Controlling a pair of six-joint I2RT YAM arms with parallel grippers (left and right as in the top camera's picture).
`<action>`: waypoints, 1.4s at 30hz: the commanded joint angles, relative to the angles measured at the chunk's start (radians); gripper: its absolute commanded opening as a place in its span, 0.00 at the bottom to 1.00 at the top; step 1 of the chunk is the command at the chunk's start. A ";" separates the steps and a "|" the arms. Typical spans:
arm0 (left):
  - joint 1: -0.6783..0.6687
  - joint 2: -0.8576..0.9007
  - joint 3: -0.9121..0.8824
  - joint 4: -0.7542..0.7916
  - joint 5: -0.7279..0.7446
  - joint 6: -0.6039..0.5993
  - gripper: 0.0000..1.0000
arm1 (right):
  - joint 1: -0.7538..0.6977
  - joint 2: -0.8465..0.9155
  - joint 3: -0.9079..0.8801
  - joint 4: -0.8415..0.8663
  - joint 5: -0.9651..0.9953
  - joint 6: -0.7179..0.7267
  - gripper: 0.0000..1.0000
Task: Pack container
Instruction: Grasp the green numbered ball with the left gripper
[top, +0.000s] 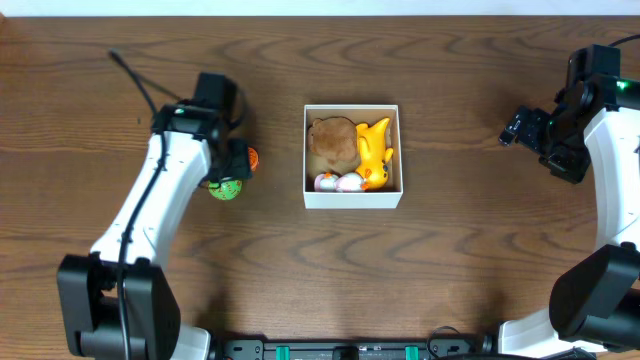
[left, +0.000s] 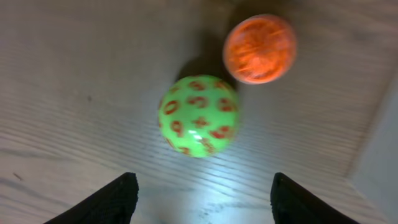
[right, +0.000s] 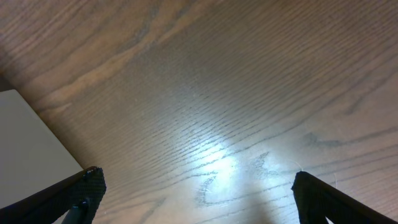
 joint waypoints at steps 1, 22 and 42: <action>0.050 0.027 -0.047 0.041 0.094 0.050 0.72 | 0.000 -0.020 0.008 -0.001 0.011 -0.008 0.99; 0.064 0.243 -0.061 0.159 0.075 0.120 0.72 | 0.000 -0.020 0.008 -0.002 0.011 -0.008 0.99; 0.042 0.009 0.127 -0.073 0.245 0.112 0.52 | 0.000 -0.020 0.008 -0.005 0.011 -0.009 0.99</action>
